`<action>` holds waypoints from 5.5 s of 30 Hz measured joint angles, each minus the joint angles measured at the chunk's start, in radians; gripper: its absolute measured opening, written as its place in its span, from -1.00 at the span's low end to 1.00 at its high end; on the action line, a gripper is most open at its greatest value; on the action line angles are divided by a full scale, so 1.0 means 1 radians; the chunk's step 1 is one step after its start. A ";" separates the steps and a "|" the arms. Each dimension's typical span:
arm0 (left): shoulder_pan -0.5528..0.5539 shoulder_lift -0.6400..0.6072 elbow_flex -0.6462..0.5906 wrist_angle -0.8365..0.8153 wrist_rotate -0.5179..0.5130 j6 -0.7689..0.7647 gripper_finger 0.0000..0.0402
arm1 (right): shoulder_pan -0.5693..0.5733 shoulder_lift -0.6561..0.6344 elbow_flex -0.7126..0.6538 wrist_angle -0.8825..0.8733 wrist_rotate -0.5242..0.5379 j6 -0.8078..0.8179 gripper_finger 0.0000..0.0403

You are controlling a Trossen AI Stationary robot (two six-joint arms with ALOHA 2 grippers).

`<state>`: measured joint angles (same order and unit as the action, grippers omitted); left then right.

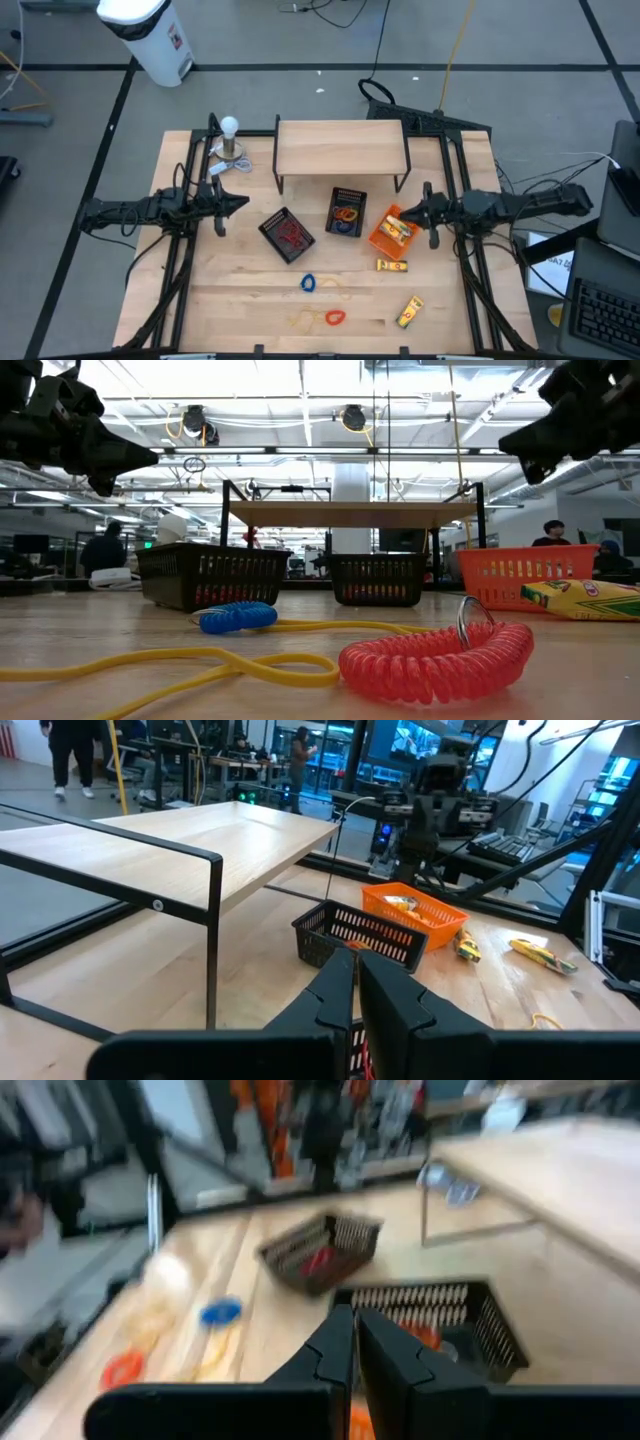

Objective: Pick & Place Office Desk Supplies
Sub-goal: Put the crayon box into the orange bin

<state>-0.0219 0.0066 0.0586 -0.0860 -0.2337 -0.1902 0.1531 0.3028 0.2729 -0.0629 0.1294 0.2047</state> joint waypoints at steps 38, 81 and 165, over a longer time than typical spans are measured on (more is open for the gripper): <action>0.000 0.000 0.000 -0.005 0.000 -0.015 -0.88 | 0.573 1.009 0.438 -0.158 -0.239 0.268 0.14; 0.000 0.000 0.000 -0.005 -0.003 0.000 -0.88 | 0.644 1.193 0.486 -0.170 -0.187 0.173 -0.70; 0.000 0.000 0.000 -0.005 -0.001 0.005 -0.88 | 0.038 0.371 0.441 -0.324 0.002 0.046 -0.66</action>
<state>-0.0217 0.0066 0.0582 -0.0910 -0.2348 -0.1856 0.1913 0.6734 0.7140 -0.3866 0.1315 0.2508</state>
